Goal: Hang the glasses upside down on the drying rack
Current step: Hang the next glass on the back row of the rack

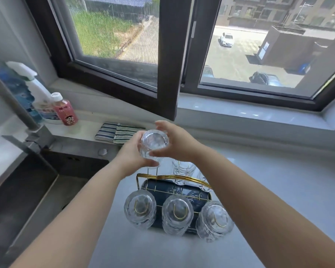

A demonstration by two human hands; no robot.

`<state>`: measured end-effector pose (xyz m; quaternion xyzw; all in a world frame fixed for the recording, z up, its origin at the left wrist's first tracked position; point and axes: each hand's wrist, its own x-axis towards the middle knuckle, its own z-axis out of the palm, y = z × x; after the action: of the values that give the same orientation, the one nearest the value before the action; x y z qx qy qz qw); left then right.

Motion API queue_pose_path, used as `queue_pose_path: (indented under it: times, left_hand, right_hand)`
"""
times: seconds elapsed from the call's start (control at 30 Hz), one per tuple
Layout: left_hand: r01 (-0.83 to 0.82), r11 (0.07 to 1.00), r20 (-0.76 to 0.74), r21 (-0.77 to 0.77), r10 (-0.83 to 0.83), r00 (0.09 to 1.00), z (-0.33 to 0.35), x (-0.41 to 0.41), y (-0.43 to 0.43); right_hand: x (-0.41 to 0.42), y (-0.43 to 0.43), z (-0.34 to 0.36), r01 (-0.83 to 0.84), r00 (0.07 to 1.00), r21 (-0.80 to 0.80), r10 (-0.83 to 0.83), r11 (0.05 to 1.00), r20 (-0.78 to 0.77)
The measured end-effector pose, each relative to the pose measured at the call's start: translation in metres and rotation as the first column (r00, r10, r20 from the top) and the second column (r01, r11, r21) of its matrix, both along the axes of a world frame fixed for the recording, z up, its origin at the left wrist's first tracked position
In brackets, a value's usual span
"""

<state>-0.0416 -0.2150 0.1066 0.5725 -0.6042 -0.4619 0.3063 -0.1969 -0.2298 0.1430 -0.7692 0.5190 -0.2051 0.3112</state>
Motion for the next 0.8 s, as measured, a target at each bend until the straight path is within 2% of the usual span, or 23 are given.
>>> queue_pose_path:
  times: [0.27, 0.8]
  left_hand:
    - [0.119, 0.988, 0.045, 0.101, -0.124, 0.991, -0.024, 0.007, -0.01]
    - [0.127, 0.977, 0.015, 0.174, -0.131, 0.991, -0.048, 0.01, -0.011]
  right_hand:
    - [0.0, 0.004, -0.031, 0.045, 0.999, 0.021, -0.045, 0.999, -0.016]
    - [0.009, -0.003, -0.042, -0.084, 0.951, 0.025, 0.088, 0.996, -0.296]
